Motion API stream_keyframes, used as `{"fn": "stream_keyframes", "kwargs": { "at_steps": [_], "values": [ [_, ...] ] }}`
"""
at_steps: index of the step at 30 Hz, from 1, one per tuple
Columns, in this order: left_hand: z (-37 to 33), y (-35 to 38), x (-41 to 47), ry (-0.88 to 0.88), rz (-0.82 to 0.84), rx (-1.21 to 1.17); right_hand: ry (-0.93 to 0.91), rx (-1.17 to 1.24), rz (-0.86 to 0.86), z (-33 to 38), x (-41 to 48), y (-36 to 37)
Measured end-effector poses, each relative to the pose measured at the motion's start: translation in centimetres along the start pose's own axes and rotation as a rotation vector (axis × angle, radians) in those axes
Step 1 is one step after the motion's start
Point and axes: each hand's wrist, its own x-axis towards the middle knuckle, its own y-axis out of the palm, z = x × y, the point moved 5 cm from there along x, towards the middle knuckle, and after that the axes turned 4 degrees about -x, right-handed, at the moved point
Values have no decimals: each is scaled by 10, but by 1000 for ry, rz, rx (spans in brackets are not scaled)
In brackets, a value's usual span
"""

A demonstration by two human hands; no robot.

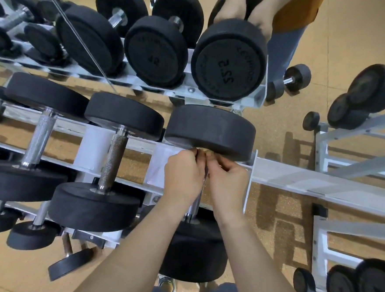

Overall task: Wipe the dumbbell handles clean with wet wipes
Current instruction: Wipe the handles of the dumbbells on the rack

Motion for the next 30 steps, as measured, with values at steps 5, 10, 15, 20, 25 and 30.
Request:
{"fn": "stream_keyframes", "kwargs": {
  "at_steps": [5,10,15,20,25,30],
  "values": [
    [7,0,10,-36,185,-18,-52,-86,-68,5,9,-6],
    [13,-15,-5,97,316,246,-188,-481,93,6,-14,-13],
    [35,-18,-29,99,520,437,-255,-766,253,3,-27,-13],
    [21,-27,-2,70,172,62,-459,-571,75,28,-2,-9],
    [39,-20,-19,88,320,83,-607,-818,365,12,-33,-11],
    [52,-26,-36,22,689,208,-383,-1031,786,8,-46,2]
  ]
}}
